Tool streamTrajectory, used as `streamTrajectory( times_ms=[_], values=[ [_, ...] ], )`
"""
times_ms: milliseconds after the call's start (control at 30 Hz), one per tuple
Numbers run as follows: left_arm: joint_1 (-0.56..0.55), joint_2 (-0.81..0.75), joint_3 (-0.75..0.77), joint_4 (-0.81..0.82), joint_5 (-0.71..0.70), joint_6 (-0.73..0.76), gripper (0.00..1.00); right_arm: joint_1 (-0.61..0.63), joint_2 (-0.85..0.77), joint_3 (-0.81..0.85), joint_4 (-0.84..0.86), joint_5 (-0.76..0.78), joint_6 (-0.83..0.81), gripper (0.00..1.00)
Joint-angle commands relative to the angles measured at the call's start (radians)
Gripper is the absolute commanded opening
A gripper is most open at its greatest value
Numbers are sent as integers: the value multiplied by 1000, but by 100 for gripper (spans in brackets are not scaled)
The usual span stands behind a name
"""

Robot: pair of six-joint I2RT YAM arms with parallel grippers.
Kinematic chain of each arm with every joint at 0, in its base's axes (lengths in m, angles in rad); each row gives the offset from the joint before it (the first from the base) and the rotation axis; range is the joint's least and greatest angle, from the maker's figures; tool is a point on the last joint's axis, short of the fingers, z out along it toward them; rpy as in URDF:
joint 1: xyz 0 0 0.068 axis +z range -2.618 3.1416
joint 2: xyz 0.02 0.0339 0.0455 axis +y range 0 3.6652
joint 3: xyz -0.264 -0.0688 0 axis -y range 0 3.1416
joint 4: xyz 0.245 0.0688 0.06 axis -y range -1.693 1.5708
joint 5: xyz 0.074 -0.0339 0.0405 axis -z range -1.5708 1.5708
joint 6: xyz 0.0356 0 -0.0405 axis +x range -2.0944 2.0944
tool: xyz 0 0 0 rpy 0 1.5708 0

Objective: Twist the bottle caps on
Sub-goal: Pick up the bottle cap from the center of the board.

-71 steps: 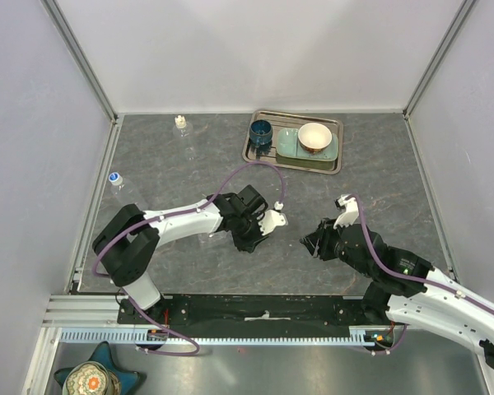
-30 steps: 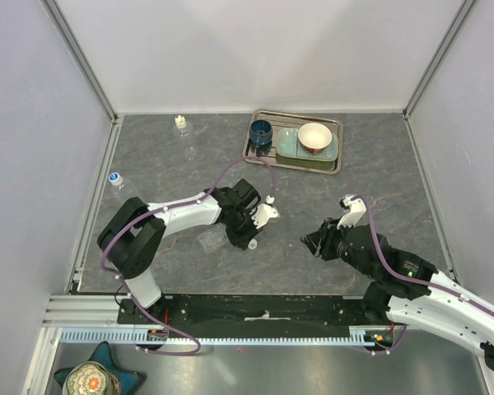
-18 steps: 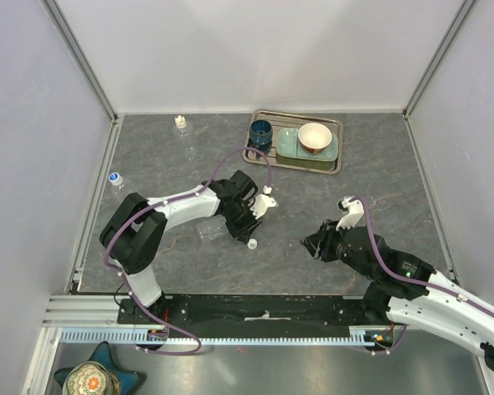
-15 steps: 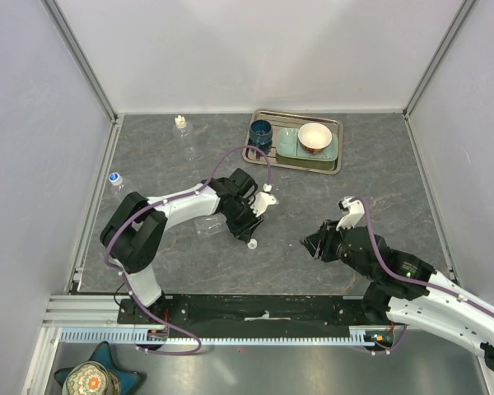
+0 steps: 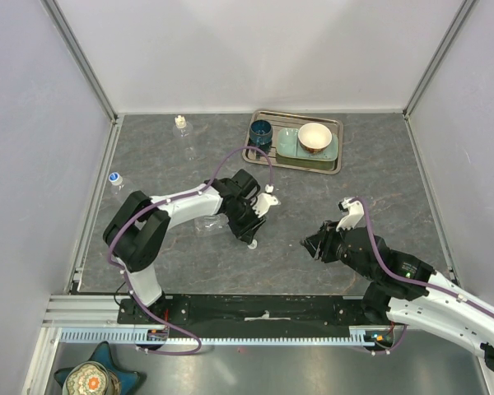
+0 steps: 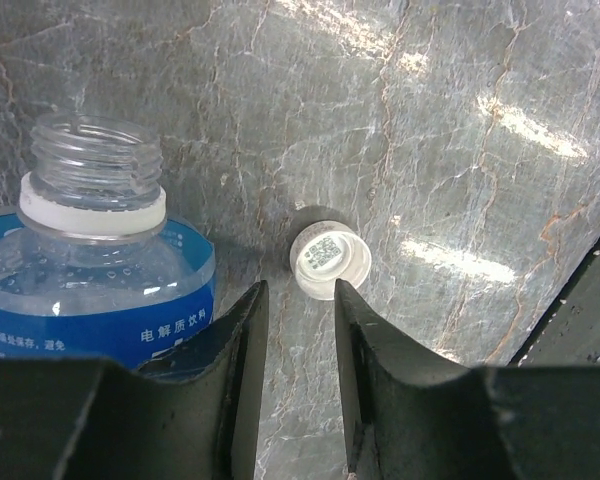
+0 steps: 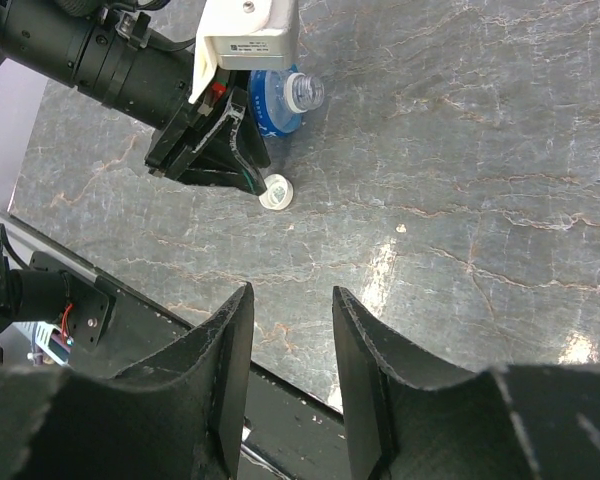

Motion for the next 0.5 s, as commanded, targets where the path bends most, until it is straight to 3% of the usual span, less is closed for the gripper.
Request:
streamTrajectory(
  times_ms=[0,333,433,467],
  values=[
    [-11,-1,-3,26,30,-41,39,2,-9,-12,28,0,15,44],
    [-35,23,-30,73,-31,-42,31,2,-4,-5,30,3,15,39],
    [-37,31,-43,95,-56,-36,24,2,-9,2,27,3,12,39],
    [-38,29,-47,101,-66,-33,16,2,-9,3,27,3,10,39]
  ],
)
